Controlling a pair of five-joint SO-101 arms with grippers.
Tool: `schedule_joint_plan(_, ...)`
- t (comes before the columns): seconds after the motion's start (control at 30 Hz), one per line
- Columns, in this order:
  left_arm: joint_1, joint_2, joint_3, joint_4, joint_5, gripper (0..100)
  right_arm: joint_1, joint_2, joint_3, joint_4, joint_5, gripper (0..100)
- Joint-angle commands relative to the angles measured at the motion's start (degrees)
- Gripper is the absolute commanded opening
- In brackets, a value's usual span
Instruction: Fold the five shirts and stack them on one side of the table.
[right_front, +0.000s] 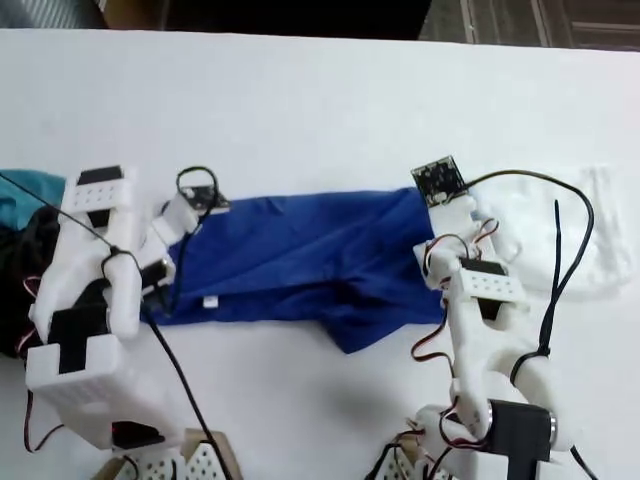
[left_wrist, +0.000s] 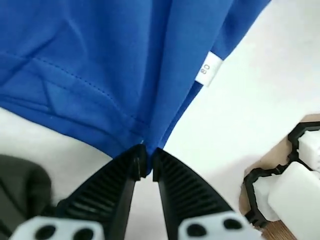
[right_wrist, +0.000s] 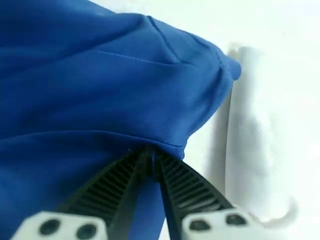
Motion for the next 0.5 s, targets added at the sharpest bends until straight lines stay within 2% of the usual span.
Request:
schedule_joint_plan(0.0,-0.44,-1.41,0.31,-0.53,-0.44,3,0.13,0.04,0.09,-1.01,0.0,2.1)
schedule_joint_plan(0.17,-0.44,-1.32,0.48,-0.79,-0.44,4,0.13,0.04,0.09,-0.92,-0.18,2.1)
schedule_joint_plan(0.27,-0.44,-1.85,0.48,-0.26,-0.44,11,0.13,0.04,0.09,-0.75,-0.44,2.1)
schedule_joint_plan(0.37,-0.44,-2.02,-2.68,4.22,-0.53,18,0.04,-0.84,-0.62,1.71,-0.09,2.5)
schedule_joint_plan(0.47,-0.44,-2.02,-9.19,10.46,-0.44,19,-0.92,-3.3,-4.75,10.42,-0.09,3.8)
